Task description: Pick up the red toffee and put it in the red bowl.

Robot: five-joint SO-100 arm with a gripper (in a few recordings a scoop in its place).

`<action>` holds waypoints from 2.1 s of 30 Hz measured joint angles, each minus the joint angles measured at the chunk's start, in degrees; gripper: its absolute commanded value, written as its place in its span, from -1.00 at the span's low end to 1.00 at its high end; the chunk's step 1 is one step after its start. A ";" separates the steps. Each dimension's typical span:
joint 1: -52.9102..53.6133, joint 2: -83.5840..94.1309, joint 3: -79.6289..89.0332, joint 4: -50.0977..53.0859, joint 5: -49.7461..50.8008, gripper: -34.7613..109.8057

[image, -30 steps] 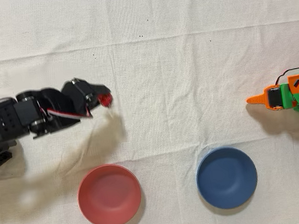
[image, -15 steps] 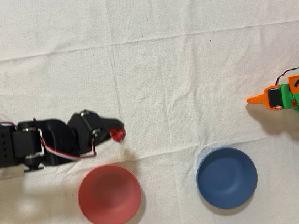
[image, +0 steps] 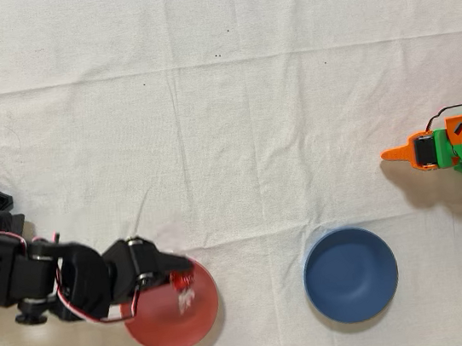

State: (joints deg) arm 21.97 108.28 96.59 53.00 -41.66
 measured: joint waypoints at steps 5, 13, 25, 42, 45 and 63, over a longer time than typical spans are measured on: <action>4.83 0.18 4.57 -4.31 -1.93 -0.44; 8.61 0.18 12.48 -10.90 -3.43 -0.44; 11.16 -1.32 17.40 -16.79 -3.87 -0.44; 10.99 -3.16 22.32 -21.88 -2.64 -0.32; 10.99 -3.16 23.03 -22.94 -2.72 -0.29; 13.89 -3.16 23.20 -23.82 -0.79 -0.09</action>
State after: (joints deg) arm 35.86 105.12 119.79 29.18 -42.45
